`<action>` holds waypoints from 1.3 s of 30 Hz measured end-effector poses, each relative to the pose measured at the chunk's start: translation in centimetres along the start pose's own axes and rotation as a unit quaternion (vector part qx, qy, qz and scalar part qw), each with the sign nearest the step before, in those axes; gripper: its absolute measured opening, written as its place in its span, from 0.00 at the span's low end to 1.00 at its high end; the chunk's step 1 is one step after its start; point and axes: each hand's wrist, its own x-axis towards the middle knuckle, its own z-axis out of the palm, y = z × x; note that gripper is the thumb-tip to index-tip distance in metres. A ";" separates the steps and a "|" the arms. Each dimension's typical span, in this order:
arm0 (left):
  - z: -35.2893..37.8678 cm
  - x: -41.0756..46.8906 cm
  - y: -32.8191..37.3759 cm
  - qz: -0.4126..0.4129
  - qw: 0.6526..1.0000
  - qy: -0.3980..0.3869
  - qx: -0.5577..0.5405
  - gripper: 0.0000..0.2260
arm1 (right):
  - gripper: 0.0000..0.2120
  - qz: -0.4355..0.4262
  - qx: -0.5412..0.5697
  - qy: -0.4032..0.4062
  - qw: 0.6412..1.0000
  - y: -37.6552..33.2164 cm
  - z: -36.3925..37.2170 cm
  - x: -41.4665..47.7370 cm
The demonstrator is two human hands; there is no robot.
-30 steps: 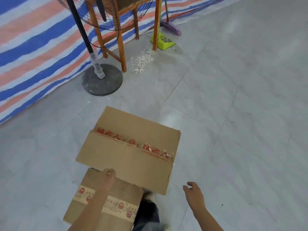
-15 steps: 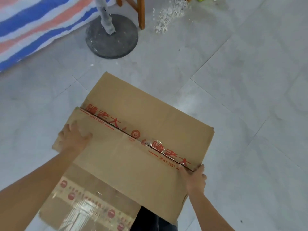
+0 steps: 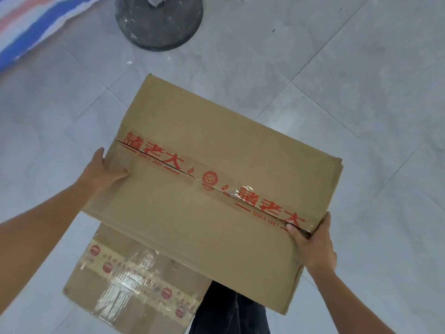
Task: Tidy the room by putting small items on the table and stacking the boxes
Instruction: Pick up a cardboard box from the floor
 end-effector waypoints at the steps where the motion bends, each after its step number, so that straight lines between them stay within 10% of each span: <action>1: 0.3 -0.4 0.5 -0.002 0.999 -0.023 -0.035 0.40 | 0.46 0.003 0.004 -0.004 1.000 0.3 -0.9 0.7; 7: 3.5 -2.1 2.7 0.009 0.978 -0.126 -0.166 0.40 | 0.49 0.014 0.144 -0.047 0.988 2.9 -6.3 4.6; 11: 6.1 -2.4 3.9 0.002 0.973 -0.068 -0.220 0.20 | 0.58 0.013 0.254 -0.132 0.958 4.3 -7.7 5.3; 15: 6.6 -2.8 4.0 -0.005 0.973 -0.035 -0.230 0.18 | 0.33 0.076 0.344 -0.076 0.933 3.2 -7.2 4.7; 27: 3.0 -13.6 11.1 0.061 0.971 -0.038 -0.229 0.16 | 0.21 0.049 0.223 0.095 0.969 2.5 -20.8 -2.6; 39: -10.2 -35.4 5.4 0.077 0.950 0.192 -0.232 0.18 | 0.23 -0.154 0.066 0.129 0.977 -5.3 -34.6 -15.0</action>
